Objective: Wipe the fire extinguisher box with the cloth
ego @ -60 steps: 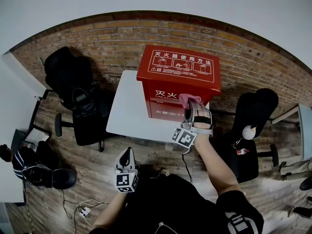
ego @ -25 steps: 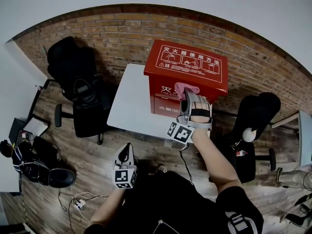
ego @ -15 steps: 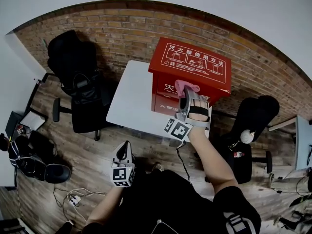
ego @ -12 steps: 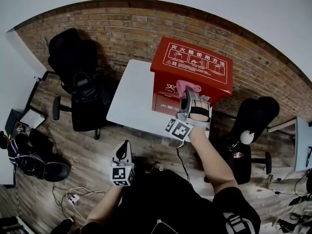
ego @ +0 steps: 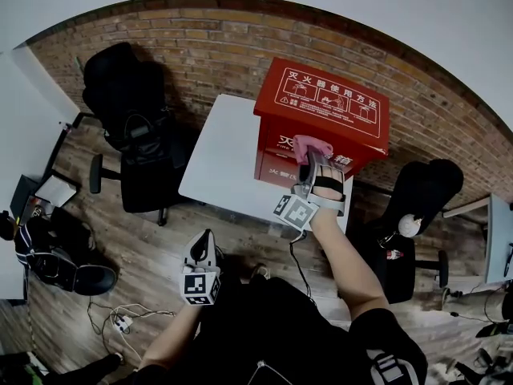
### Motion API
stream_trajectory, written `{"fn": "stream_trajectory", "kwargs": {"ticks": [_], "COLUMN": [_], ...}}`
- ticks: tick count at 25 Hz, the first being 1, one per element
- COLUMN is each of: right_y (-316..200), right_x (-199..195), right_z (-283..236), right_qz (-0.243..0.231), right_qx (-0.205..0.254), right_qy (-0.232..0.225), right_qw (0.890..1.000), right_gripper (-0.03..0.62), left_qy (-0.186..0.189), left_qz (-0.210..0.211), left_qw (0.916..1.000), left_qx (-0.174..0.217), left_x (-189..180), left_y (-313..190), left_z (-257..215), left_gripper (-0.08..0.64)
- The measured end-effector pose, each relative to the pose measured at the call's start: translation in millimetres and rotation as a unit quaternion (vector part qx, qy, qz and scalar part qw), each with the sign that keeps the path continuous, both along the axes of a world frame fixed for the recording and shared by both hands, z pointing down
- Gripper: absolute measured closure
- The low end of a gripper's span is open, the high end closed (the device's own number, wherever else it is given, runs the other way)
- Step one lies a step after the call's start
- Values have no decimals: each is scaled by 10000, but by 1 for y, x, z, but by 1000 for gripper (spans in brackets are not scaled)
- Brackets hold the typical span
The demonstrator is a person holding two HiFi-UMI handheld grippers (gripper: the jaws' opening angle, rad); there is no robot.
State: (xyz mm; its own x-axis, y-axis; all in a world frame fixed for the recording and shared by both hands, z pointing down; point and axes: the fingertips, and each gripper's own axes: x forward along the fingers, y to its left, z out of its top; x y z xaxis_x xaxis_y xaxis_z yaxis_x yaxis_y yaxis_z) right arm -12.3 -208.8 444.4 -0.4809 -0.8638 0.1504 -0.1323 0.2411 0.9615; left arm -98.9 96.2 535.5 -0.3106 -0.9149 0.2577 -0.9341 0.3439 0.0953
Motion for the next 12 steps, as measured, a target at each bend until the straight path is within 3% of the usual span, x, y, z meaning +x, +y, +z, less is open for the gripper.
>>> {"fn": "stream_trajectory", "kwargs": {"ticks": [12], "right_y": [0], "right_x": [-1], "right_z": [18], "right_qz": [45], "right_qx": [-185], "right_qy": [25], "right_qw": [9998], "right_gripper": [469], "left_qy": [-10], "left_qz": [19], "left_qw": [10000], "left_qx": [-40], "left_x": [-2], "left_y": [0], "left_z": [4], "left_gripper": [538]}}
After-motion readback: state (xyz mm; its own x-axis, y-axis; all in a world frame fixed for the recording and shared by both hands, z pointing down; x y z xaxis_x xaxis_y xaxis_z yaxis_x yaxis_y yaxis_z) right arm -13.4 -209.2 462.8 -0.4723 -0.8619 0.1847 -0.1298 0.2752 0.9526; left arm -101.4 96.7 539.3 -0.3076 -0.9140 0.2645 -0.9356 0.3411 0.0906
